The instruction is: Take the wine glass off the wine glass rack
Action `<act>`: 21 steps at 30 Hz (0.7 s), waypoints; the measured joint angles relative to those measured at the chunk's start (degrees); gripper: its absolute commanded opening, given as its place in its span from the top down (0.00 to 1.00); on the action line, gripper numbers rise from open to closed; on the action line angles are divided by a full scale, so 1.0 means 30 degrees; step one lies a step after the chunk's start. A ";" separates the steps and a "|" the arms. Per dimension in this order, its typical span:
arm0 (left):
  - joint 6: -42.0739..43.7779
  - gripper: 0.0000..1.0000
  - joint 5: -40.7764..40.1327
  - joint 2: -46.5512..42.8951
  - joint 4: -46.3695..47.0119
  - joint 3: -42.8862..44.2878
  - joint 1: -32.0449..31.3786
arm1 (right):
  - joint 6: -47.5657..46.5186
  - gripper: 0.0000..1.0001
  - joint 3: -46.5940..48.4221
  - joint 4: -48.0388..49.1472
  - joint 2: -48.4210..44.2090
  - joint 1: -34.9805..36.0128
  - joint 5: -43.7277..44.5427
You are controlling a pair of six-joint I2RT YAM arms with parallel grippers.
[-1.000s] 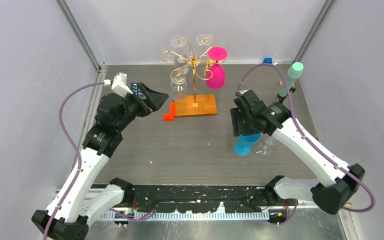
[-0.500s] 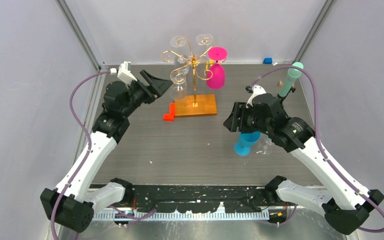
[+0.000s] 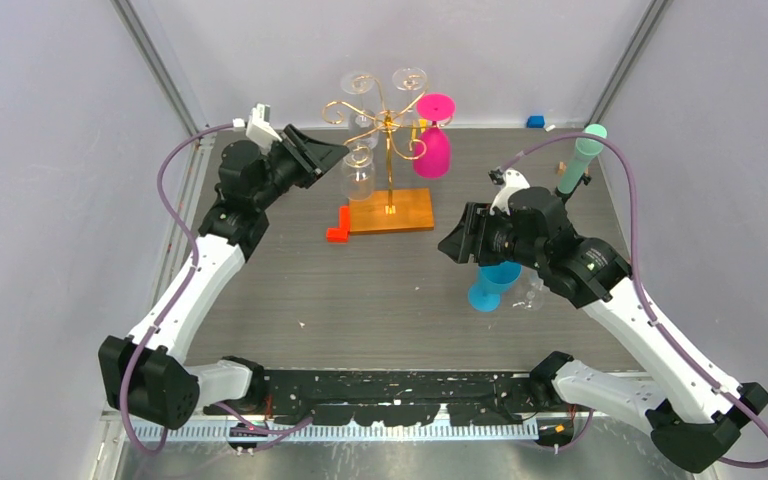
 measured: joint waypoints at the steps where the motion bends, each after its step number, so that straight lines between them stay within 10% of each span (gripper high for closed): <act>1: -0.0058 0.66 0.0007 0.0000 -0.0015 0.0000 0.0015 | 0.0000 0.41 0.0000 0.0044 -0.0007 0.0000 -0.0051; 21: -0.3534 0.68 0.1880 0.0780 0.0102 0.0532 0.0029 | 0.0007 0.41 -0.0393 0.0357 -0.0219 0.0000 -0.0044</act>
